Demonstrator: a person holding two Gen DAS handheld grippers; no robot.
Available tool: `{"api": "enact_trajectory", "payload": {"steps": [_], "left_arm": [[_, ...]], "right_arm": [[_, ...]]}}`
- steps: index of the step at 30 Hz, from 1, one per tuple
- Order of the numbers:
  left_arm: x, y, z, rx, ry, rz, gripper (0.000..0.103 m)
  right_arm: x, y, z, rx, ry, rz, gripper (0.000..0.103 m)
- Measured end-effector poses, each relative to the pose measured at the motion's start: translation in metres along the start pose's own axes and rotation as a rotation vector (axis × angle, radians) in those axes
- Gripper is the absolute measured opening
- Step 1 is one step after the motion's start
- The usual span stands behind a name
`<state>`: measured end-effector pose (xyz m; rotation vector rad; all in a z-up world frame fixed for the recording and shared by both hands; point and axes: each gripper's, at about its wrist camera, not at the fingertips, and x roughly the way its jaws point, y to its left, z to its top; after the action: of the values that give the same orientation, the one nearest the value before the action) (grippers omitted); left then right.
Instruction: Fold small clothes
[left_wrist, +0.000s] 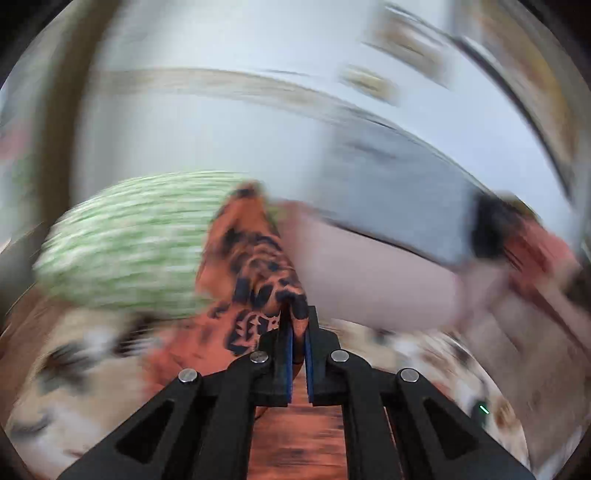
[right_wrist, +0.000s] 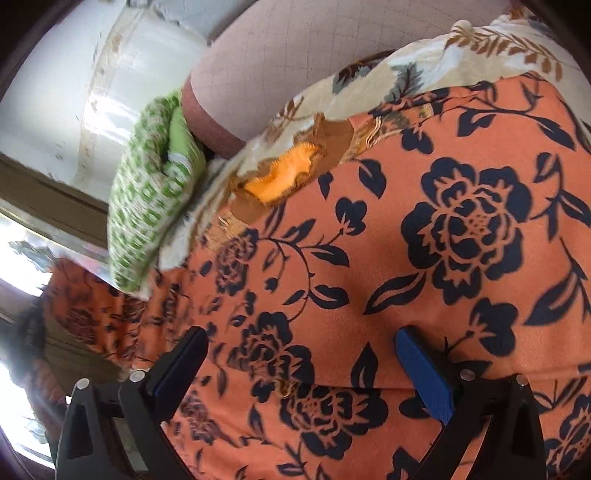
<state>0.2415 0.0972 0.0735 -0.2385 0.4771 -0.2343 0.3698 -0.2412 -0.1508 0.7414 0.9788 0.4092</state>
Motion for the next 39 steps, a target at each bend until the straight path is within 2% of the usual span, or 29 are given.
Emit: {"api": "enact_trajectory", "payload": {"steps": [2,4,6,7,8,9,10,11,14,16,18,19,21,23,24,25,26,27,28,30,31,33,35,36,37,38,39], "left_arm": [[0.03,-0.074,-0.018,0.095,0.055,-0.109,0.005],[0.061,-0.128,-0.047,0.145,0.128,-0.189,0.006],[0.104,-0.164,-0.087,0.167,0.268,-0.247,0.009],[0.13,-0.179,-0.115,0.217,0.367,-0.237,0.029],[0.154,-0.183,-0.14,0.253,0.458,-0.2,0.044],[0.17,-0.182,-0.16,0.268,0.539,-0.157,0.065],[0.18,-0.175,-0.177,0.274,0.604,-0.113,0.065],[0.183,-0.163,-0.188,0.26,0.636,-0.079,0.065],[0.138,-0.111,-0.18,0.134,0.561,-0.057,0.067],[0.106,-0.074,-0.166,0.11,0.483,-0.027,0.083],[0.083,-0.042,-0.154,0.158,0.391,0.105,0.086],[0.079,-0.024,-0.151,0.179,0.373,0.172,0.086],[0.074,0.017,-0.153,0.133,0.395,0.219,0.086],[0.079,0.047,-0.16,0.06,0.443,0.232,0.086],[0.085,0.063,-0.167,0.028,0.482,0.227,0.086],[0.092,0.073,-0.174,0.005,0.507,0.229,0.083],[0.096,0.082,-0.181,-0.019,0.523,0.228,0.078],[0.1,0.088,-0.184,-0.038,0.538,0.211,0.056],[0.104,0.095,-0.188,-0.068,0.558,0.201,0.039],[0.1,0.099,-0.188,-0.101,0.532,0.184,0.023],[0.099,0.098,-0.187,-0.098,0.532,0.172,0.018],[0.094,0.097,-0.186,-0.096,0.504,0.196,0.014],[0.089,0.103,-0.186,-0.154,0.479,0.218,0.012],[0.084,0.111,-0.187,-0.197,0.468,0.26,0.009],[0.081,0.12,-0.188,-0.225,0.465,0.322,0.008],[0.081,0.127,-0.187,-0.247,0.47,0.339,0.008],[0.076,0.134,-0.186,-0.281,0.48,0.315,0.008]], "right_arm": [[-0.028,-0.007,-0.004,0.008,-0.068,0.032,0.102],[-0.061,-0.02,-0.009,0.028,-0.133,0.042,0.103],[-0.094,-0.041,-0.016,0.058,-0.158,0.033,0.103],[-0.103,-0.049,-0.018,0.064,-0.159,0.028,0.103],[-0.114,-0.06,-0.021,0.072,-0.163,0.011,0.103],[-0.121,-0.066,-0.023,0.079,-0.166,-0.006,0.103],[-0.127,-0.074,-0.024,0.092,-0.164,-0.019,0.103],[-0.131,-0.082,-0.025,0.111,-0.16,-0.019,0.103],[-0.133,-0.086,-0.025,0.122,-0.146,0.016,0.103],[-0.123,-0.079,-0.02,0.107,-0.124,0.049,0.103],[-0.112,-0.068,-0.012,0.084,-0.119,0.036,0.103],[-0.108,-0.06,-0.004,0.058,-0.146,-0.005,0.103],[-0.098,-0.051,0.009,0.015,-0.146,-0.053,0.102],[-0.078,-0.045,0.028,-0.045,-0.107,-0.232,0.102],[-0.064,-0.047,0.033,-0.052,-0.056,-0.284,0.096],[-0.046,-0.048,0.037,-0.068,0.017,-0.338,0.076],[-0.036,-0.047,0.037,-0.097,0.047,-0.401,0.069],[-0.031,-0.042,0.037,-0.148,0.062,-0.463,0.056],[-0.03,-0.038,0.036,-0.177,0.069,-0.494,0.034],[-0.04,-0.025,0.039,-0.215,0.049,-0.488,0.009],[-0.045,-0.018,0.041,-0.241,0.027,-0.498,0.009],[-0.056,0.007,0.042,-0.327,-0.043,-0.521,0.009],[-0.066,0.018,0.043,-0.342,-0.128,-0.518,0.01],[-0.062,0.01,0.042,-0.319,-0.138,-0.528,0.013],[-0.047,-0.007,0.042,-0.289,-0.084,-0.551,0.025],[-0.032,-0.027,0.041,-0.239,0.01,-0.556,0.037],[-0.023,-0.048,0.038,-0.173,0.082,-0.535,0.057]]}}
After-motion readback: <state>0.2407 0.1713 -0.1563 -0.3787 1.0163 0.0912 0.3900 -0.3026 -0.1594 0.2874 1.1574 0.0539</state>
